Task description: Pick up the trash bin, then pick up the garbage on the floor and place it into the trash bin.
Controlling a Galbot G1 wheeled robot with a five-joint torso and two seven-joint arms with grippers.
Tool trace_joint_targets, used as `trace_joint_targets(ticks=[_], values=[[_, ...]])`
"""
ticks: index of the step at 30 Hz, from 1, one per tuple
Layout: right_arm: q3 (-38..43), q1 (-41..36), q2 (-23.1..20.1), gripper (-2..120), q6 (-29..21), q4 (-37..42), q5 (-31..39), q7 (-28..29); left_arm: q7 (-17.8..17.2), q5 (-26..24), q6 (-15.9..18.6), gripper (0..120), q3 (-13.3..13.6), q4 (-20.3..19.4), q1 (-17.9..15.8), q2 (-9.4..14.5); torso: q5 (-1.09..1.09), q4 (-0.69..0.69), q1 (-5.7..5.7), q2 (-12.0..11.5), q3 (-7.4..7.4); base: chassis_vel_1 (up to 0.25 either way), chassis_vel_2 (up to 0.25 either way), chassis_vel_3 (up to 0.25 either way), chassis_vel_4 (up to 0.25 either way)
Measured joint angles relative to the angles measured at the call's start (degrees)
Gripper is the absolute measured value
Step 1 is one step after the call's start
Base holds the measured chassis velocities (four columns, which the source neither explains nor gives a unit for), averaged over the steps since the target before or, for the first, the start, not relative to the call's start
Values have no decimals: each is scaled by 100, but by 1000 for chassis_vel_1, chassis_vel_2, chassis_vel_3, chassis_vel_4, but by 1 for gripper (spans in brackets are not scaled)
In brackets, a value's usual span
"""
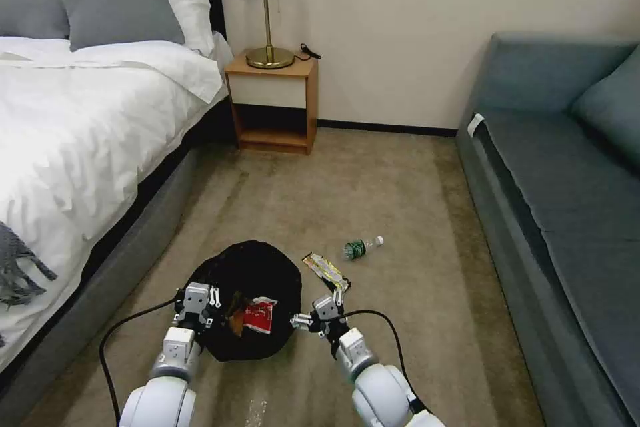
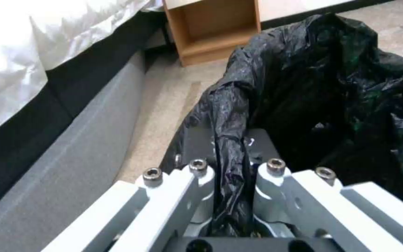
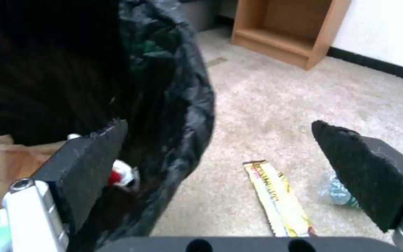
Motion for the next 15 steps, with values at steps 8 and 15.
trace_joint_targets(ticks=[8,15], values=[[72,223,-33,100,-58,-66,149,17,-2,-20,25,5,-62,-71,31,25,-2,0,0,0,0,0,0,0,0],[147,741,-30,100,-135,-538,291,34,-6,-145,126,5,-243,-311,129,119,-3,0,0,0,0,0,0,0,0]])
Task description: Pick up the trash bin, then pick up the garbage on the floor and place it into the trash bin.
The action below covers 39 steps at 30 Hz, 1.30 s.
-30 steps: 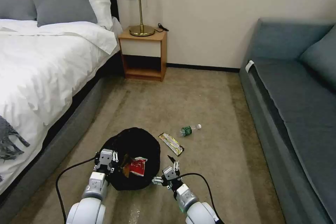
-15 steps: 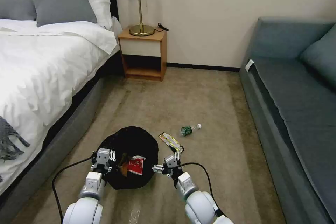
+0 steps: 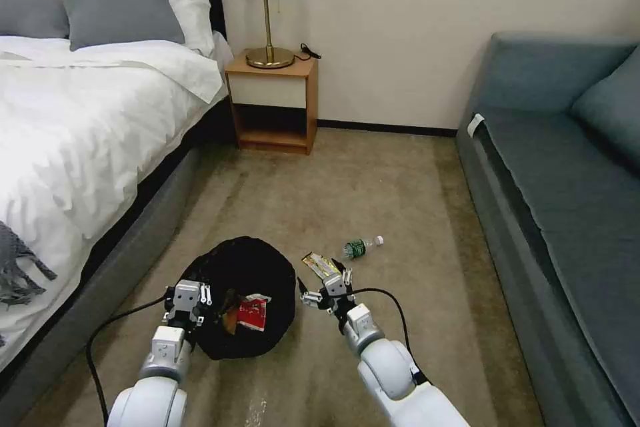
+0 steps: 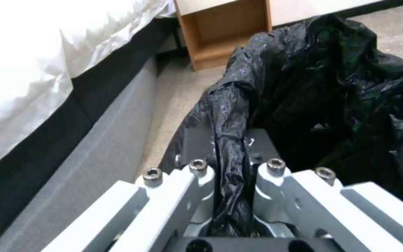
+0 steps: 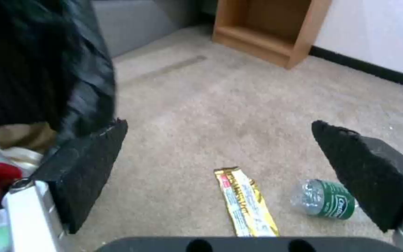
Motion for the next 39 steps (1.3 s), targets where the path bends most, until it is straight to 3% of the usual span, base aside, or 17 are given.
trace_joint_targets(ticks=[12,22,39], values=[[73,379,59,100,-6,-651,50,2,-2,-176,46,5,-236,-5,-5,170,0,0,0,0,0,0,0,0,0],[42,776,-8,100,-359,-1108,383,-137,-4,-420,106,5,-640,123,-76,521,-1,0,0,0,0,0,0,0,0],[-131,1859,236,100,-490,-2900,382,-398,-4,-501,131,5,-850,48,-14,591,0,0,0,0,0,0,0,0,0]])
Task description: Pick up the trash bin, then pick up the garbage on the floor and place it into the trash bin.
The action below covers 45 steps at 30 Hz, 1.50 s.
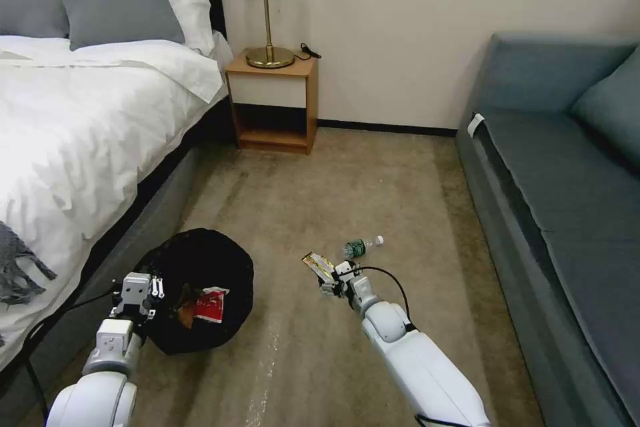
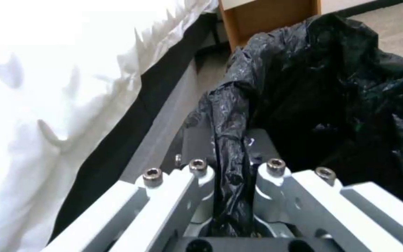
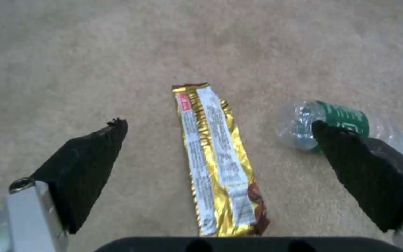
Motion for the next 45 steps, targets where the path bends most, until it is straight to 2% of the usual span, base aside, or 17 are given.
trace_joint_targets(ticks=[10,20,29,39,45], values=[[-105,413,122,100,-146,-487,-5,-239,0,-14,12,5,-101,-82,55,-30,0,0,0,0,0,0,0,0,0],[49,833,358,100,-564,-1076,32,-636,2,-43,58,5,-188,-182,126,-34,0,0,0,0,0,0,0,0,0],[380,1085,667,100,-584,-1891,-383,-886,8,-90,41,5,-292,-181,226,13,0,0,0,0,0,0,0,0,0],[698,1343,820,100,-534,-2487,-788,-985,13,-95,34,5,-266,-158,214,12,0,0,0,0,0,0,0,0,0],[927,1469,828,100,-785,-2680,-766,-1171,19,-88,33,5,-213,-150,184,9,0,-1,0,0,0,0,0,0,0]])
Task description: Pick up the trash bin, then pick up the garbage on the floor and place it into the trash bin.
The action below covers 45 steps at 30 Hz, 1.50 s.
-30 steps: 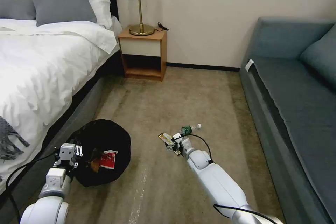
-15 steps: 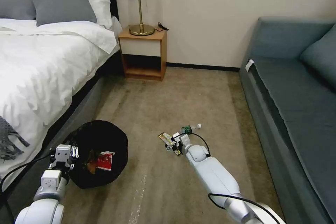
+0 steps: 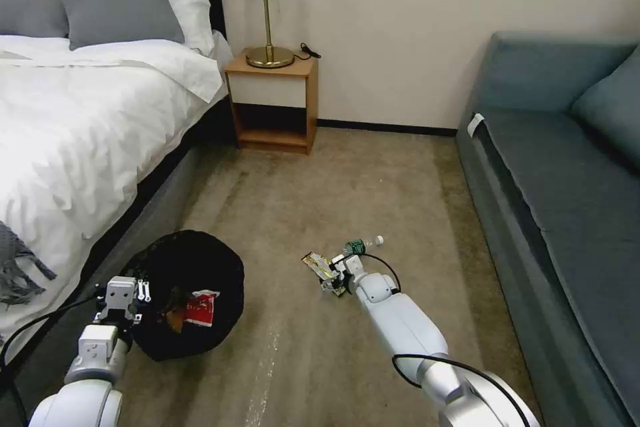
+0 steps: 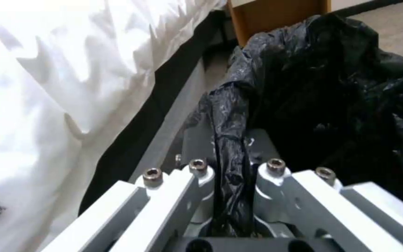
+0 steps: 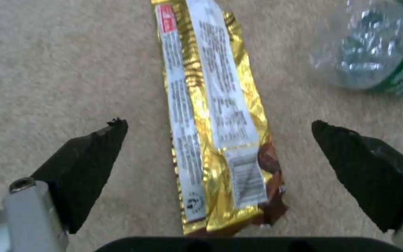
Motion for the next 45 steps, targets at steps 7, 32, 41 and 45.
trace_joint_targets(ticks=[7,32,41,45], values=[[91,29,-14,100,-203,-48,15,-210,8,10,5,5,30,-5,-11,2,0,0,0,0,0,0,0,0,0],[364,174,12,100,-262,-464,-322,-463,23,22,8,5,121,-93,34,-24,0,0,0,0,0,0,0,0,0],[391,180,43,100,-294,-529,-422,-575,29,23,8,5,124,-91,31,-55,0,0,0,0,0,0,0,0,0],[397,180,50,100,-290,-562,-469,-607,31,23,8,5,115,-87,33,-65,0,0,0,0,0,0,0,0,0]])
